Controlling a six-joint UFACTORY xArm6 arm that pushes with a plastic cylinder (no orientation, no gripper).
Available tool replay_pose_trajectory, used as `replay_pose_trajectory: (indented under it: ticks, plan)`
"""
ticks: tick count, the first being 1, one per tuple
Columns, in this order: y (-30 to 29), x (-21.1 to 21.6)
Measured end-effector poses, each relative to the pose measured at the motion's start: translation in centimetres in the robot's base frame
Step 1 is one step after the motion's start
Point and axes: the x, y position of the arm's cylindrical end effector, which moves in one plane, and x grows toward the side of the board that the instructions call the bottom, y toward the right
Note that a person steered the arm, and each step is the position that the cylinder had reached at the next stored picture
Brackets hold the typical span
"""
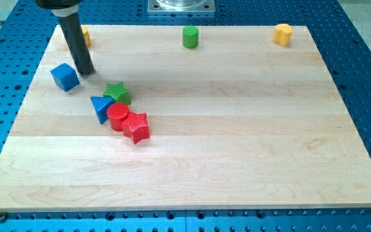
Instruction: Move the cube to the left of the triangle
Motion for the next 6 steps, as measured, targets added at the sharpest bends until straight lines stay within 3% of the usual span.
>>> replay_pose_trajectory:
  ticks: [4, 6]
  plan:
    - [-2.9, 9.1]
    - [-2.9, 9.3]
